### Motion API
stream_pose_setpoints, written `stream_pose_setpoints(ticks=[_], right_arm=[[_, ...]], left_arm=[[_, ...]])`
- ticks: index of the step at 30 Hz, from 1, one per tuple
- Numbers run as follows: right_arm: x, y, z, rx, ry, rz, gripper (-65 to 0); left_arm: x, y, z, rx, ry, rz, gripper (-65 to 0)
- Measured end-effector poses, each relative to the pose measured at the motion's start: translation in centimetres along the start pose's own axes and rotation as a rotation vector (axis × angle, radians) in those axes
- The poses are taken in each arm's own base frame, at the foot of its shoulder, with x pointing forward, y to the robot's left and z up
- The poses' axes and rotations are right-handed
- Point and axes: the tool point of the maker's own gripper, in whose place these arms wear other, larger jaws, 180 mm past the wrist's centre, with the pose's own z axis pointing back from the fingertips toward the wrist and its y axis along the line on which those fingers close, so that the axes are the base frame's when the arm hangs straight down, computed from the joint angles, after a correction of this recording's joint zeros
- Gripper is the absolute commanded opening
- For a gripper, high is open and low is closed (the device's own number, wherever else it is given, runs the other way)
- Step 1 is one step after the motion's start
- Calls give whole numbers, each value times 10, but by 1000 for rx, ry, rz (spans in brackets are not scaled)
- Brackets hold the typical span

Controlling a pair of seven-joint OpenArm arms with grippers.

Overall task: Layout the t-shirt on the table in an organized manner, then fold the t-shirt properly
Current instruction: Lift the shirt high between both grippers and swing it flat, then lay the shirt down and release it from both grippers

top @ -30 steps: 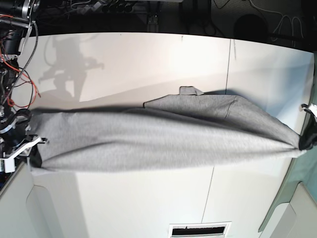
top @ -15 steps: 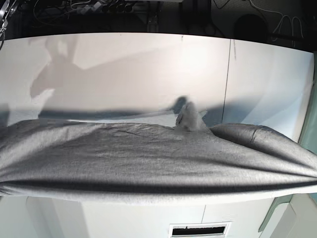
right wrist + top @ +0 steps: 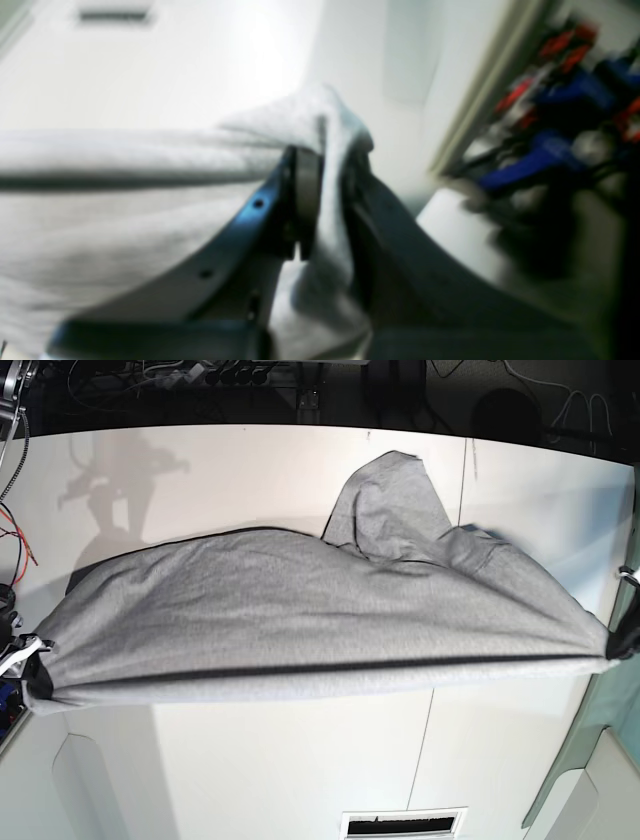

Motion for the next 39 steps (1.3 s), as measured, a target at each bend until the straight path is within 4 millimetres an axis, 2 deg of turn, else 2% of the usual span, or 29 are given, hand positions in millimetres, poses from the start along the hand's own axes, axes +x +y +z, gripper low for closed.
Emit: stream_pose_setpoints(ticks=[3,4,6,7,9,11,13,15,17,20,24,27,31,37,39], right_arm=[[-23,6,-15,12,33,-42,-638],[-30,8,-18,14,42,-61,-556],[-44,12,-22,16,67,-91,-403],[-49,16,-23,22,73,-101,-353],[-62,25,-23,35,92,-119,-329],[-71,31,-24,43,104,-140,-329],[-70,33,-25,42,98,-162,-329],[-62,29,-22,38,72,-188,-329],[-49,22,-16,32,24,-220,-329],[-33,15,-12,25,-40,-237,-329],[-20,22,-21,15,-73,-210,-329],[-22,40,-31,39,-66,-205,-329],[-45,75,-45,99,11,-173,-329],[-72,149,-65,233,109,-69,-331],[-78,166,-70,238,130,-74,-331]], left_arm=[[-41,-21,-31,-104,93,62,-650],[-48,-28,-39,-132,99,81,-650],[-63,-36,-52,-151,123,123,-517],[-73,-38,-55,-149,160,131,-465],[-86,-42,-57,-153,237,131,-440],[-75,-47,-56,-196,194,172,-439],[-54,-41,-51,-194,122,195,-439],[-36,-31,-42,-184,67,188,-439],[-20,-39,-29,-248,29,183,-439],[-16,-76,-12,-374,39,190,-439],[-43,-129,-4,-475,111,167,-439],[-66,-157,-13,-492,136,189,-439],[-98,-185,-34,-482,168,176,-439],[-147,-223,-46,-508,294,156,-439],[-159,-238,-46,-538,329,149,-439]])
